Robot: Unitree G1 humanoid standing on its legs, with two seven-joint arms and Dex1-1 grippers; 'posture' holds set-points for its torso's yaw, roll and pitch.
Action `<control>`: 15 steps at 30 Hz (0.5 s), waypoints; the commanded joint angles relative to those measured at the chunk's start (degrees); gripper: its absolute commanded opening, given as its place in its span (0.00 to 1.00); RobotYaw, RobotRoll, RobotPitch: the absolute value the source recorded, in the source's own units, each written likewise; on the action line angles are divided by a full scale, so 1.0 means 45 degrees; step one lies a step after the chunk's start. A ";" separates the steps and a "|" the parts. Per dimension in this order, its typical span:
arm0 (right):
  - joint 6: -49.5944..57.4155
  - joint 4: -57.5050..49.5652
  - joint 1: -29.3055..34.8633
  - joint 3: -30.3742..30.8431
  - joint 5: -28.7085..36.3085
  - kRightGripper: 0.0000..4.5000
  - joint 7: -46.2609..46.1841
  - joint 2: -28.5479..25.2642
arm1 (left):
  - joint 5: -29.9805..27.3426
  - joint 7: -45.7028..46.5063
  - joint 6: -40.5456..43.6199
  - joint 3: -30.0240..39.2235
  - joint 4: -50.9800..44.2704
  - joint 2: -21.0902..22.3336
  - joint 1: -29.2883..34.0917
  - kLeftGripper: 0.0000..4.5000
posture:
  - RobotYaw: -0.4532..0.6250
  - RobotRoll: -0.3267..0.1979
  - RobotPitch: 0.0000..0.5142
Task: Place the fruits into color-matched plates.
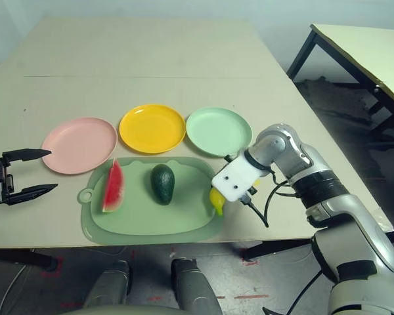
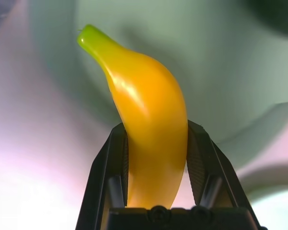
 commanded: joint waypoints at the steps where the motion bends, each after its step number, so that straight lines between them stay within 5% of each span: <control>1: 0.0972 -0.0446 -0.1522 0.0064 0.0594 0.37 -0.0001 -0.0129 | 0.0197 0.0007 -0.0138 -0.0253 0.0152 -0.0134 -0.0229 1.00 | 0.48 0.62 0.28; 8: 0.0684 0.2078 -0.4599 -0.0398 -0.0138 0.37 -0.1250 0.2681 | 0.0019 0.0283 0.0365 -0.0233 0.0629 -0.0318 -0.0852 1.00 | 0.45 0.62 0.28; 15: -0.1161 0.7069 -0.5420 0.0101 -0.2320 0.37 -0.4874 0.6152 | -0.0008 0.1303 0.1685 -0.0424 0.0130 -0.0552 -0.1159 1.00 | 0.48 0.62 0.29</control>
